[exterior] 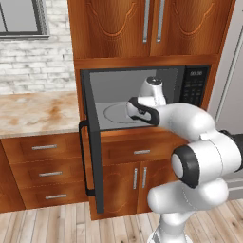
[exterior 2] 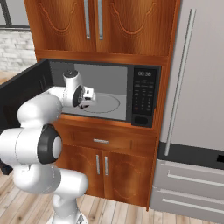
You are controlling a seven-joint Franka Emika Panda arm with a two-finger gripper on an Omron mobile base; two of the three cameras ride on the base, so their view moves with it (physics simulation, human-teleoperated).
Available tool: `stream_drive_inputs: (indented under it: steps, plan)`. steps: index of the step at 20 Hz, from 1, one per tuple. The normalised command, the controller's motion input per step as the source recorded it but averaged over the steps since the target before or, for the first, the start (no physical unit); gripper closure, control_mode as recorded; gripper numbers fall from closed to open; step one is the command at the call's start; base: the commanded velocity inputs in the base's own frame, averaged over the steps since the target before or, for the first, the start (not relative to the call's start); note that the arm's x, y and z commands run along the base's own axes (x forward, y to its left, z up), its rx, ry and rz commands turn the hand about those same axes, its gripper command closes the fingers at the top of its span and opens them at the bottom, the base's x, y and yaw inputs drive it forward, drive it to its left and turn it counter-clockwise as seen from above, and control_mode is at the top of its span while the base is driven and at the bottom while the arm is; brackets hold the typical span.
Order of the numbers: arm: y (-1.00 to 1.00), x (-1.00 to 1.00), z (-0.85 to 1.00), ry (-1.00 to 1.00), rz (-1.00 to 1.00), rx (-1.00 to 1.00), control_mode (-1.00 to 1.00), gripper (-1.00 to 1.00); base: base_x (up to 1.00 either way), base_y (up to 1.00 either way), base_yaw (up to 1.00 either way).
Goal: Pick the mug from the counter and place it inside the microwave. Then close the microwave.
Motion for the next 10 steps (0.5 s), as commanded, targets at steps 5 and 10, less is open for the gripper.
stream_drive_inputs:
  steps: [5,10]
  plan:
    - [0.00,0.30,-0.05,0.01,0.00,0.00,-1.00,1.00,0.00,0.00,0.00]
    - [0.00,0.22,-0.01,0.03,0.00,0.00,-1.00,1.00,0.00,0.00,0.00]
